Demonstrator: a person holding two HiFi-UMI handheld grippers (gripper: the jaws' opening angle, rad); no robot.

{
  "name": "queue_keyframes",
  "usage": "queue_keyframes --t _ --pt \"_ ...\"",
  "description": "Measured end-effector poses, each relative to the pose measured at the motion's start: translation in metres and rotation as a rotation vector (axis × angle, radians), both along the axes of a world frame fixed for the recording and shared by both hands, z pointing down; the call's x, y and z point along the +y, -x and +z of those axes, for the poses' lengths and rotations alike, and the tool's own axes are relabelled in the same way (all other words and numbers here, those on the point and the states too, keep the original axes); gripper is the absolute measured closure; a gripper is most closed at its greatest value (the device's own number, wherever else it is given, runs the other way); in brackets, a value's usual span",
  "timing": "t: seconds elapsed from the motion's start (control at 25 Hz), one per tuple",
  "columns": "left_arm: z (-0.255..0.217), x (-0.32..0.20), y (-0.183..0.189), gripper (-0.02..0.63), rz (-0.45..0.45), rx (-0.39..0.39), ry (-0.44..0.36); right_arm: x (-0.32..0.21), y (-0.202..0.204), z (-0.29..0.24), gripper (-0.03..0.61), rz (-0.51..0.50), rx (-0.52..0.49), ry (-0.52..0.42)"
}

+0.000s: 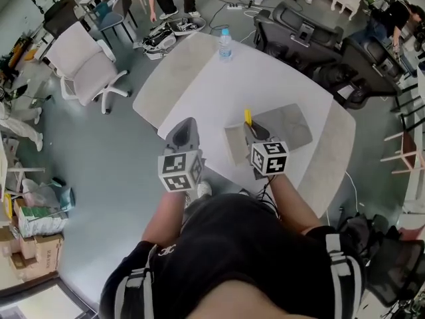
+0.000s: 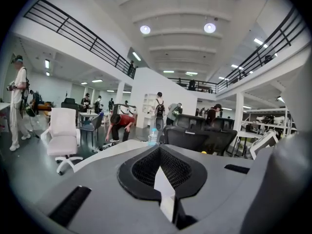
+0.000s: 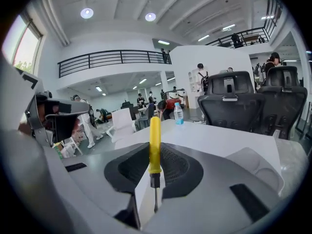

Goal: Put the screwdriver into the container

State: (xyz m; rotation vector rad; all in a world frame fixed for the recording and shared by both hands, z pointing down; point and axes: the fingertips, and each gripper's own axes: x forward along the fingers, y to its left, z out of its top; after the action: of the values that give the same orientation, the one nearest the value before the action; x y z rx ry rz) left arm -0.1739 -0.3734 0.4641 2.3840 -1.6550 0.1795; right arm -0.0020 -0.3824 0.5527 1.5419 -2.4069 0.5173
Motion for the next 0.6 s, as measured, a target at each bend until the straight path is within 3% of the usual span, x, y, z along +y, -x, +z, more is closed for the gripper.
queue_keyframes --t 0.6 --pt "0.016 -0.005 0.027 0.611 -0.003 -0.005 0.038 0.005 0.020 0.114 0.526 -0.007 0.123 0.300"
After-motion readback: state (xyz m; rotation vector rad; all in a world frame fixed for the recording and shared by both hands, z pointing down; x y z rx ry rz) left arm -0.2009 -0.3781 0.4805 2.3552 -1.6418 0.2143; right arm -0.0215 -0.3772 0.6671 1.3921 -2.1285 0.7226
